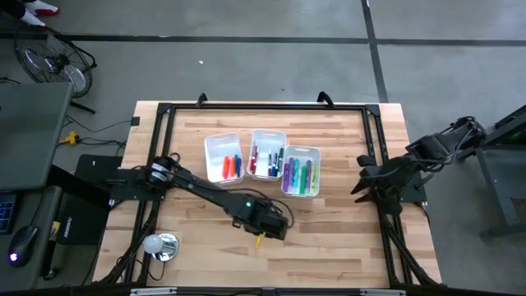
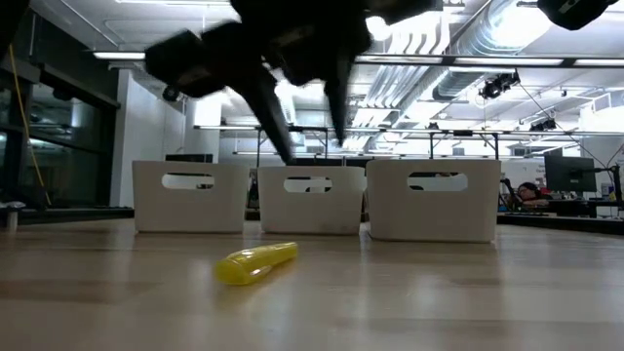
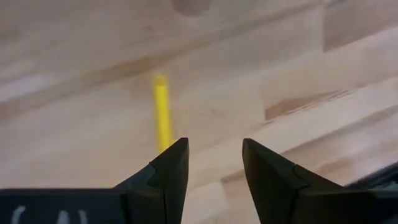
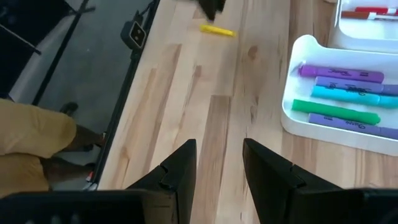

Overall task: Pick & Place Markers
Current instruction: Put the yellow pen into the left white bin

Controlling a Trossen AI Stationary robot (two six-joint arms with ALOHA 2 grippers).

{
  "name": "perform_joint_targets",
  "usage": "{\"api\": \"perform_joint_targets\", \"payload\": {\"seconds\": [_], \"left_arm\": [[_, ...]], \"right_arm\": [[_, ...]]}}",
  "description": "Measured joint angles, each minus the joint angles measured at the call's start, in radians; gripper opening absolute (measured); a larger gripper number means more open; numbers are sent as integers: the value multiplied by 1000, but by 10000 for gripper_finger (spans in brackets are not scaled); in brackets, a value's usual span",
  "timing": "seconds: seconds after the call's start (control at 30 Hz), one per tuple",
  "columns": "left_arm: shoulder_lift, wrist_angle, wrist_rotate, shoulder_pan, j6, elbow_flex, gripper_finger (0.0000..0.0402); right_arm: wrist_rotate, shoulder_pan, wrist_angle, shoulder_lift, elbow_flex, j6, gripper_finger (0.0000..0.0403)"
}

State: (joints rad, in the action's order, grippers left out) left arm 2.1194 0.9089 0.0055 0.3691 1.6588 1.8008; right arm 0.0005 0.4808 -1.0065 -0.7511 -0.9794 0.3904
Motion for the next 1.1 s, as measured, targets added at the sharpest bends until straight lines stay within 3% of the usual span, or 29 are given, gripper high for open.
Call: {"api": "perform_joint_targets", "payload": {"seconds": [0.23,0.93,1.03,1.1], "left_arm": [[88,206,19,5,-1,142,147],[111,223,7,11,-20,149,147],[155,158,34,11,-32,150,147],[164,205,46,11,-38,143,146]], "right_arm": [[-7,0,-7,42,0,13,121],[-5,0,-15,86,0,20,121],[-5,0,-15,86,0,20,121],[-4,0,-15,86,0,20,121]]}}
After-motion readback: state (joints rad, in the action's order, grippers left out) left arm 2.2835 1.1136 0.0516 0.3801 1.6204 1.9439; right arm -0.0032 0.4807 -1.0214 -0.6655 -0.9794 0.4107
